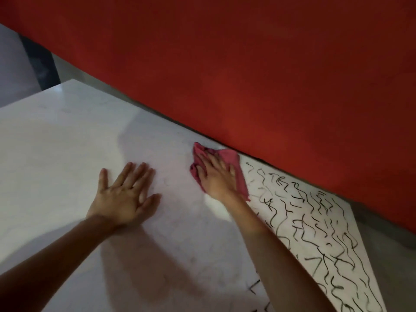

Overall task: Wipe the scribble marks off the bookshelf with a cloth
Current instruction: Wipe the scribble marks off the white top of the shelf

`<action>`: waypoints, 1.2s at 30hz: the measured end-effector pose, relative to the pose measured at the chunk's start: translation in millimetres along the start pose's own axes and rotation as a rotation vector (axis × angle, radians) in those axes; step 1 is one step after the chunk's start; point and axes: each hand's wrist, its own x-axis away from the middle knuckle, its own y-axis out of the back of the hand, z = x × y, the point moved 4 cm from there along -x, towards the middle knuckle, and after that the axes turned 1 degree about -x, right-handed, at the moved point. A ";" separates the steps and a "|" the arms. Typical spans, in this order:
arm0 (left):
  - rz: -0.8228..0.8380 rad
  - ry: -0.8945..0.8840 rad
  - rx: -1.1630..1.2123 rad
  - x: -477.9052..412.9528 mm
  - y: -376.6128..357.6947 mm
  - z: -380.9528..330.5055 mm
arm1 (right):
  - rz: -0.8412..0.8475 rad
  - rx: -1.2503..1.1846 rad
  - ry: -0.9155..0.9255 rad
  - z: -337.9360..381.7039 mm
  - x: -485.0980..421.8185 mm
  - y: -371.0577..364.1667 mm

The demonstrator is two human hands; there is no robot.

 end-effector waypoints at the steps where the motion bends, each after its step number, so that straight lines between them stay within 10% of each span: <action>1: 0.002 -0.006 0.003 -0.1 0.4 0.3 | -0.027 0.012 -0.062 -34.8 7.1 5.9; 8: 0.022 -0.009 -0.004 1.3 1.0 -0.2 | -0.116 0.021 -0.797 -132.5 35.3 42.8; 15: 0.010 -0.007 0.032 1.0 1.4 -0.8 | -0.078 0.070 -0.113 9.8 -1.5 11.4; 24: -0.021 -0.031 0.045 -0.7 -1.7 2.3 | -0.203 0.018 -0.776 -120.5 35.0 36.8; 32: -0.019 -0.024 0.044 -0.3 1.0 2.2 | -0.142 -0.015 -0.011 25.9 32.0 6.5; 36: 0.019 -0.021 -0.009 -1.8 0.5 2.2 | -0.104 -0.023 -0.272 -105.6 55.0 17.9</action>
